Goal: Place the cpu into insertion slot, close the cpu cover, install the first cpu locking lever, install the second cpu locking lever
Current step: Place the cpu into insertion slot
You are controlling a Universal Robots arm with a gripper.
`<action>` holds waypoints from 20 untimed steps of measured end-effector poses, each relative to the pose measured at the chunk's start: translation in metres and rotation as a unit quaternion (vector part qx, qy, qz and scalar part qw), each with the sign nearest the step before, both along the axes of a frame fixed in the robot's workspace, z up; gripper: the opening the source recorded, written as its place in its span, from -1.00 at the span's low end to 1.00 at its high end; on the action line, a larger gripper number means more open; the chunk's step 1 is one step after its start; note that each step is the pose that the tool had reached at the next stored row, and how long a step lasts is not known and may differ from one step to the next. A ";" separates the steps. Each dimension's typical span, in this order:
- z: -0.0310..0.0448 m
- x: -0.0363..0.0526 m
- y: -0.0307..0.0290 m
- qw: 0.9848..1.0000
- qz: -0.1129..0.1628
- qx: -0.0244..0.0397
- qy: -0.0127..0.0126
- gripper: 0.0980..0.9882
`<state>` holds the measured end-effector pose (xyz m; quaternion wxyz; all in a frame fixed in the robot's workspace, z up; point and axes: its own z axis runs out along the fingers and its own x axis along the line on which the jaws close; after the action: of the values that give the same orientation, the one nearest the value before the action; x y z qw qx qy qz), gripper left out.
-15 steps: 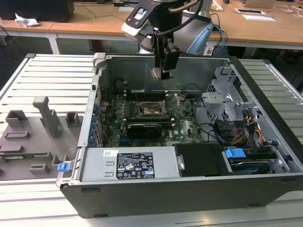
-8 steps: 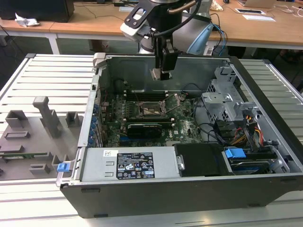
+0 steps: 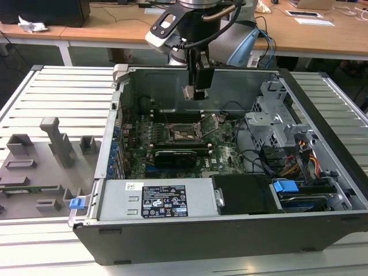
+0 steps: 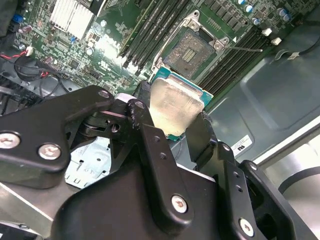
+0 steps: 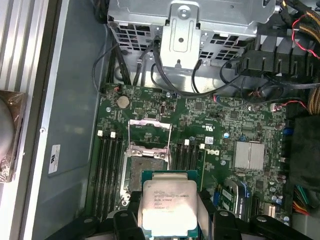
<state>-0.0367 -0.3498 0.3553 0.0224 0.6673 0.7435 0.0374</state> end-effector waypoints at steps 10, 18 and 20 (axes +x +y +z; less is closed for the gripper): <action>-0.0088 0.0000 0.0000 1.000 0.000 -0.001 0.000 -0.04; -0.0144 0.0000 0.0000 1.000 0.000 -0.001 0.000 -0.04; -0.0161 0.0000 0.0000 1.000 0.000 -0.001 0.000 -0.04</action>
<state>-0.0368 -0.3498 0.3392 0.0230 0.6674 0.7434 0.0366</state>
